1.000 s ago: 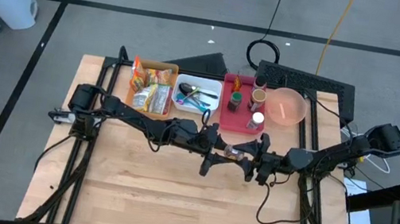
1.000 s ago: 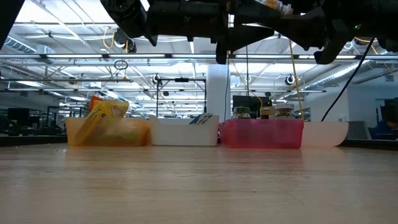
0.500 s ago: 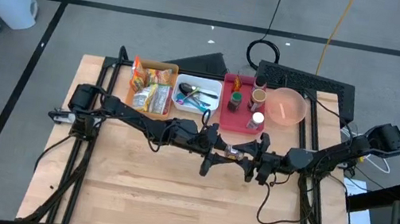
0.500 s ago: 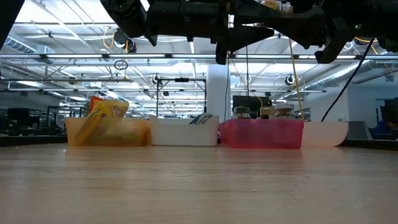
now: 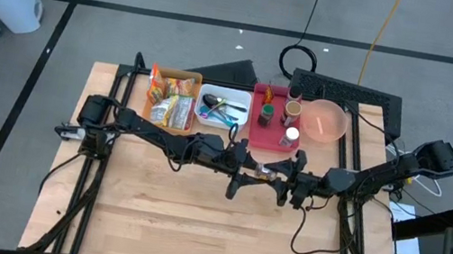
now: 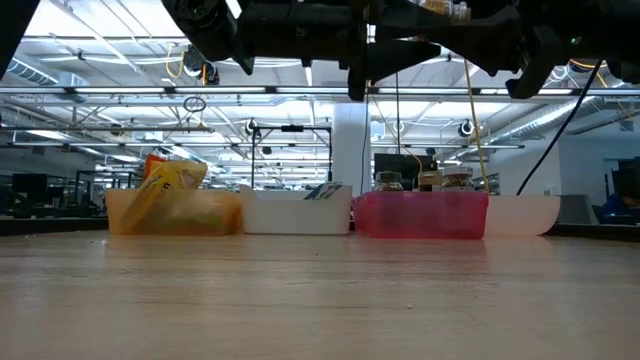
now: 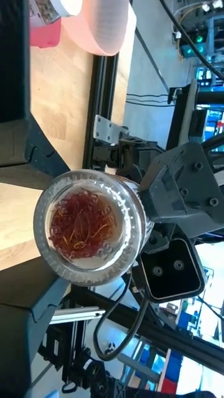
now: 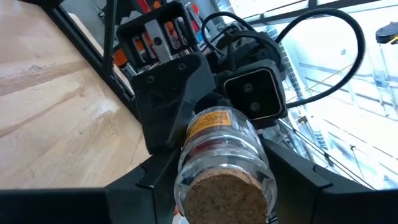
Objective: Pick & Place Food Item
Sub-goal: Put the brown seasoning bottle into the red bin
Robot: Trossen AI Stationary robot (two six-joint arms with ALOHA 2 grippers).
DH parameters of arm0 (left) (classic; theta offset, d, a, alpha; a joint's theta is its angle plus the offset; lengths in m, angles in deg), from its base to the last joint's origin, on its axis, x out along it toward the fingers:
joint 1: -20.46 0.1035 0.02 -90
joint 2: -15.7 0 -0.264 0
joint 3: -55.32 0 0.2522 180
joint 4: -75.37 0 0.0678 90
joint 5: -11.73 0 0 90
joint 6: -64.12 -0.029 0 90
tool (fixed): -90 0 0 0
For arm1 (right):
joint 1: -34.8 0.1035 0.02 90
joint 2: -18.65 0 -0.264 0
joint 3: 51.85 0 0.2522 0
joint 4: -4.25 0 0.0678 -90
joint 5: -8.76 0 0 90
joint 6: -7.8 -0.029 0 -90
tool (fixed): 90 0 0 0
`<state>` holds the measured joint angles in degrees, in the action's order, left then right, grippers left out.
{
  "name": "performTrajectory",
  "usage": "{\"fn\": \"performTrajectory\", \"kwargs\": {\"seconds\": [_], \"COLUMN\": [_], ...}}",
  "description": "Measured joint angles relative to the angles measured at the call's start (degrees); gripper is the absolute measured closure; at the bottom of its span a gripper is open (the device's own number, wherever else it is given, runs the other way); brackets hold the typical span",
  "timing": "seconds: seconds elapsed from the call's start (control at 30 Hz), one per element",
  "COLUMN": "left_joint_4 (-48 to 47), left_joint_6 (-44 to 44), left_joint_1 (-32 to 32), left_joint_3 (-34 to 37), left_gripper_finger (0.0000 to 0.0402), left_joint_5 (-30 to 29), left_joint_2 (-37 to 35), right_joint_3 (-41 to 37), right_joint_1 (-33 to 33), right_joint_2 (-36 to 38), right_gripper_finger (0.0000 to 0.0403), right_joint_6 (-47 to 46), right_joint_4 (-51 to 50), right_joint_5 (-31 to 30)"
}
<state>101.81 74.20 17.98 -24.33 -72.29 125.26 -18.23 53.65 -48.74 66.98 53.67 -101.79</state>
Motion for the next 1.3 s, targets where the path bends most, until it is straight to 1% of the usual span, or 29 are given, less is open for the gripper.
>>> {"fn": "performTrajectory", "kwargs": {"seconds": [0.13, 0.23, 0.37, 0.5, 0.67, 0.8, 0.9, 1.0, 1.13, 1.2, 1.3], "left_joint_4": [-0.07, -1.15, -0.7, -3.61, -8.29, -12.76, -16.63, -19.94, -25.98, -30.12, -36.08], "left_joint_6": [-1.3, -1.44, -1.41, -1.36, -1.31, -0.93, -0.93, -2.05, -4.11, -4.74, -5.39], "left_joint_1": [0.0, 0.24, 0.46, 0.6, 1.46, 2.28, 2.66, 2.67, 2.58, 2.61, 2.6], "left_joint_3": [-0.02, 0.05, 0.07, 0.04, 0.04, 0.05, 0.06, 0.06, 0.02, 0.04, 0.04], "left_gripper_finger": [0.0229, 0.0229, 0.0229, 0.0229, 0.0229, 0.0229, 0.0229, 0.0229, 0.0229, 0.0229, 0.0229], "left_joint_5": [0.02, -1.05, -0.92, -0.59, -0.39, -0.13, -0.13, -0.18, -0.1, -1.09, -4.76], "left_joint_2": [-0.02, 0.21, 0.09, 0.09, -0.42, -2.07, -3.73, -5.45, -8.57, -10.34, -13.29], "right_joint_3": [0.0, 0.17, 0.13, 0.13, 0.14, 1.79, 5.58, 11.09, 20.25, 24.61, 30.45], "right_joint_1": [0.01, 0.19, 0.08, 0.11, -0.1, -0.12, -0.6, -2.03, -5.76, -8.44, -13.74], "right_joint_2": [0.0, 0.24, 0.16, 1.2, 3.88, 6.44, 8.38, 9.5, 9.85, 9.62, 9.46], "right_gripper_finger": [0.0218, 0.0219, 0.0219, 0.0219, 0.0219, 0.0219, 0.0219, 0.0219, 0.0219, 0.0219, 0.0219], "right_joint_6": [0.16, 0.65, 1.52, 3.0, 3.4, 3.14, 2.56, -0.79, -10.32, -14.4, -19.98], "right_joint_4": [1.45, 3.2, 3.3, 3.27, 1.69, -3.86, -13.13, -27.39, -49.15, -58.09, -68.53], "right_joint_5": [-0.89, -0.72, -1.69, -2.39, -8.07, -14.55, -19.87, -23.15, -22.71, -21.85, -16.12]}}
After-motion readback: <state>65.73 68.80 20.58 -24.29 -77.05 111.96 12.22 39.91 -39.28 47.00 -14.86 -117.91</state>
